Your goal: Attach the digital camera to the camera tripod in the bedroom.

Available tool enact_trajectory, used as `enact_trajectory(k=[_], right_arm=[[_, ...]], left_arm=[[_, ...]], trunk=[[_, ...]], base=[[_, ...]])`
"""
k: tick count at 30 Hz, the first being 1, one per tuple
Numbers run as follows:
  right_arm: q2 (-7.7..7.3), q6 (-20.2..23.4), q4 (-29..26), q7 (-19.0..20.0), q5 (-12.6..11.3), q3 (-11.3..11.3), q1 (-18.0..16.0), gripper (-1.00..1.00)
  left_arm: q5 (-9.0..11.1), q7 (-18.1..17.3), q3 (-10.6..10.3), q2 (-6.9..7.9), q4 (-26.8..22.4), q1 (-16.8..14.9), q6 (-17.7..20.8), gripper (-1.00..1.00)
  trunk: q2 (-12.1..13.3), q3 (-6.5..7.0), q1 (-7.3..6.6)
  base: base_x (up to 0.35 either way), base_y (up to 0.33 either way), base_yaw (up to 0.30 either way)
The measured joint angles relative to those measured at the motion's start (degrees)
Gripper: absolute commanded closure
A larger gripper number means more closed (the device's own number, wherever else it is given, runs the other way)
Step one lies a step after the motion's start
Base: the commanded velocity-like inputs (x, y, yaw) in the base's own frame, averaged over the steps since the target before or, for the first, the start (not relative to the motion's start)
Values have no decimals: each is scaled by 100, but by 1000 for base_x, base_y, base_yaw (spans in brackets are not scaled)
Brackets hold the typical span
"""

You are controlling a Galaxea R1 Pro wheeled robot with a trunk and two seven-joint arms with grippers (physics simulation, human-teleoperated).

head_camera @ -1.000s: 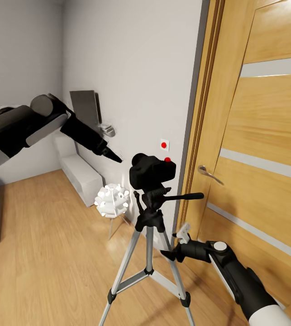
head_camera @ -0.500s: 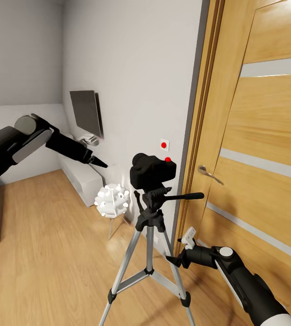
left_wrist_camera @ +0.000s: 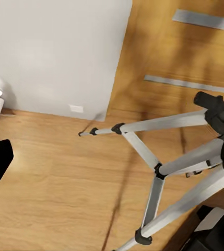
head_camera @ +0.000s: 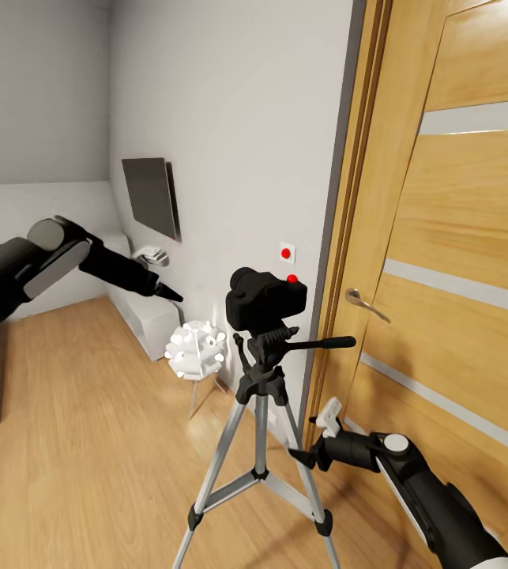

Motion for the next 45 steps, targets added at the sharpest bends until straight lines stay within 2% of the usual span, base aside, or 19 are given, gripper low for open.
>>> enact_trajectory(k=[5, 8, 10, 11, 12, 14, 15, 16, 18, 19, 21, 27, 37, 45], right_arm=[[-1, 11, -150, -2, 3, -4, 194, -100], [-1, 15, -236, -3, 5, -4, 347, -100], [-1, 16, -269, -3, 19, -4, 436, -100], [-1, 16, -269, -3, 19, -4, 437, -100], [-1, 13, -296, -8, 61, -2, 530, -100], [0, 11, -303, -15, 104, -1, 571, -100], [0, 11, -303, -15, 105, -1, 572, -100], [0, 13, -299, -25, 126, -2, 586, -100], [-3, 12, -290, -118, 160, -5, 620, -100], [-7, 12, -280, -298, 196, -7, 737, -100], [-8, 12, -278, -375, 203, -7, 803, -100], [-10, 12, -276, -469, 216, -8, 940, -100], [-17, -13, -266, -696, 249, -8, 1142, -100], [-20, -11, -238, -876, 253, -7, 1168, -100]], left_arm=[[8, 396, 226, 2, 2, 256, 3, -100], [22, 735, 449, 3, 3, 496, 6, -100], [32, 906, 670, 4, 3, 674, 7, -100], [38, 909, 674, 4, 3, 677, 8, -100], [32, 1059, 1101, 5, 3, 949, 5, -100], [46, 1126, 1438, 5, 0, 1164, 8, -100], [51, 1127, 1444, 4, -1, 1167, 9, -100], [43, 1148, 1602, 5, -2, 1266, 8, -100], [37, 1182, 1969, 5, -16, 1526, 7, -100], [10, 1227, 2466, 0, -35, 1884, -5, -100], [27, 1243, 2638, -5, -38, 2029, -19, -100], [23, 1308, 2838, -14, -41, 2301, -49, -100], [67, 2362, 2937, -69, -41, 2891, -53, -100], [74, 2766, 2944, -70, -21, 3255, -57, -100]], trunk=[[0, 0, 0], [0, 0, 0], [0, 0, 0], [0, 0, 0], [0, -1, 0], [0, 0, 0], [0, 0, 0], [0, 0, 0], [0, 0, 0], [-1, -2, -1], [0, 0, 0], [0, 0, 0], [0, -1, 0], [0, 0, 0]], base=[[0, 0, 0], [0, 0, 0], [0, 0, 0], [0, 0, 0], [0, 0, 0], [0, 0, 0], [0, 0, 0], [0, 0, 0], [0, 0, 0], [0, 0, 0], [0, 0, 0], [0, 0, 0], [0, 0, 0], [0, 0, 0]])
